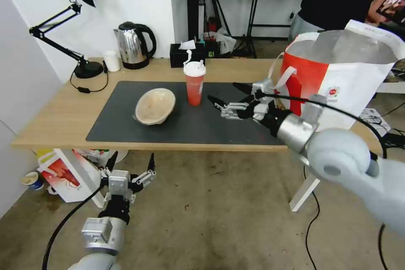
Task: Pick up the trash from the table and place it into the takeout bag.
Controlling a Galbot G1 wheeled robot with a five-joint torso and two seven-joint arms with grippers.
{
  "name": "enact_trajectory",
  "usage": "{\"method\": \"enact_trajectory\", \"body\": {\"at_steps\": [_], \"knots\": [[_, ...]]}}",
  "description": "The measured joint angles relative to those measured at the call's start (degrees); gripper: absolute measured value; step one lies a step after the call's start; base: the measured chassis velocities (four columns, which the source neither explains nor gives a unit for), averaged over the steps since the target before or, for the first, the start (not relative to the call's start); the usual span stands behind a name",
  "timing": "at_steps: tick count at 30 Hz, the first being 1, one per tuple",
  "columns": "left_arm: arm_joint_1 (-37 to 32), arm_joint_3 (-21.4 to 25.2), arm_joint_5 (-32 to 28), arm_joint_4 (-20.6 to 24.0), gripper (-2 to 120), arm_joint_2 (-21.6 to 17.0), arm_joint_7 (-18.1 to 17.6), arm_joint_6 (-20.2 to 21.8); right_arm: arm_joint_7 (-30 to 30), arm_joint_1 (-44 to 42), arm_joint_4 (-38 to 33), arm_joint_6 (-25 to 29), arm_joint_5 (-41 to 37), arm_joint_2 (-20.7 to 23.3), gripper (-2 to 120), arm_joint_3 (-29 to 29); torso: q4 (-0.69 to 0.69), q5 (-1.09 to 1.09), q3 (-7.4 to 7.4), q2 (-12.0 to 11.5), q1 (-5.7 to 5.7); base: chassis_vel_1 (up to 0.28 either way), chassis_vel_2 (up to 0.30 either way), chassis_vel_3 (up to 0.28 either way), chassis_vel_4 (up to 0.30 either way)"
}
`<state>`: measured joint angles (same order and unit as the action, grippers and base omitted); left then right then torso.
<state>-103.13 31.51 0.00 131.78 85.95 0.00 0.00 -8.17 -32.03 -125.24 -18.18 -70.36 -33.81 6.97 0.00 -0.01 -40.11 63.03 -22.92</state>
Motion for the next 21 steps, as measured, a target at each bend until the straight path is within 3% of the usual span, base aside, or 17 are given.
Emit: {"method": "enact_trajectory", "body": {"at_steps": [5, 21], "knots": [[0.0, 0.0, 0.0, 0.0, 100, 0.0, 0.0, 0.0, -0.5, 4.8, 2.4, -4.8, -1.0, -1.9, 100, 2.5, 0.0, 0.0, 0.0, 0.0, 0.0, 0.0, 0.0, 0.0, 0.0], [0.0, 0.0, 0.0, 0.0, 100, 0.0, 0.0, 0.0, -3.1, 9.7, 6.5, -6.9, -2.1, -5.6, 100, 6.3, 0.0, 0.01, 0.0, 0.0, 0.0, 0.0, 0.0, 0.0, 0.0]]}}
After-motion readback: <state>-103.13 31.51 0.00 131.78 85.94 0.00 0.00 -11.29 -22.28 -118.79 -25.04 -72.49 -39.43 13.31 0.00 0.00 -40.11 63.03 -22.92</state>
